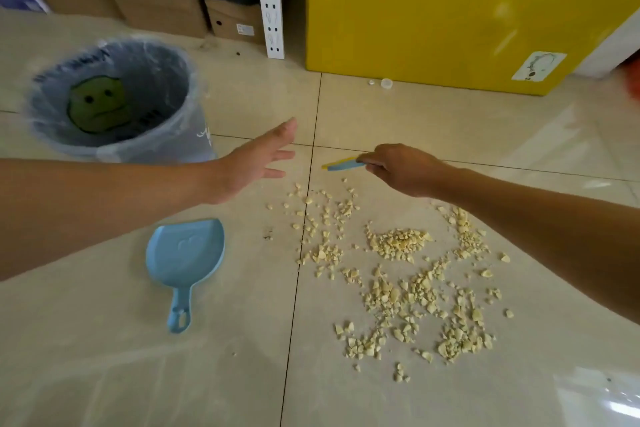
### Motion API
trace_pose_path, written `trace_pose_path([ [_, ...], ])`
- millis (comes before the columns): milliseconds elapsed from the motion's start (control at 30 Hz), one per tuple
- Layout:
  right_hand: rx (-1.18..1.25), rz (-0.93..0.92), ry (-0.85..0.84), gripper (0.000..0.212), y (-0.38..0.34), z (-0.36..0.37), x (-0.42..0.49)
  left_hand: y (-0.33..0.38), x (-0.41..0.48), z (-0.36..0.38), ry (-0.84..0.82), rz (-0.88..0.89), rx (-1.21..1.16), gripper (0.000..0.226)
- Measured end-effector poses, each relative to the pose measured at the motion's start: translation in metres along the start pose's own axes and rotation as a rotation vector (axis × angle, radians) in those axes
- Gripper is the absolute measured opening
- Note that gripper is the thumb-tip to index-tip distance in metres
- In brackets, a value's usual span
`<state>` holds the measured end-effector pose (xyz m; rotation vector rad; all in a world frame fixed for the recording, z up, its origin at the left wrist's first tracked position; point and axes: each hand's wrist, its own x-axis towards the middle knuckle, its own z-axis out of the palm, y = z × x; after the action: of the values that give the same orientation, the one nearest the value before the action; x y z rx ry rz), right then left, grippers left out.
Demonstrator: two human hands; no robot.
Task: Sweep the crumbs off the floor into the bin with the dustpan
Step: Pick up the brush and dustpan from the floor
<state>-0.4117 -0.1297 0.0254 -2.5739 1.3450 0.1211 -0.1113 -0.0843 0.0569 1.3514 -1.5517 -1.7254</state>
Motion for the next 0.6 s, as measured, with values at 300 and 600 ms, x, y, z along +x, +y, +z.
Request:
trace_pose_path([
  [300, 0.014, -0.267, 0.055, 0.041, -0.093, 0.037, 0.092, -0.002, -0.04, -0.046, 0.178, -0.035, -0.097, 0.072],
  [600, -0.206, -0.296, -0.18, 0.042, -0.063, 0.04, 0.087, 0.001, -0.036, -0.006, 0.052, -0.081, -0.071, 0.075],
])
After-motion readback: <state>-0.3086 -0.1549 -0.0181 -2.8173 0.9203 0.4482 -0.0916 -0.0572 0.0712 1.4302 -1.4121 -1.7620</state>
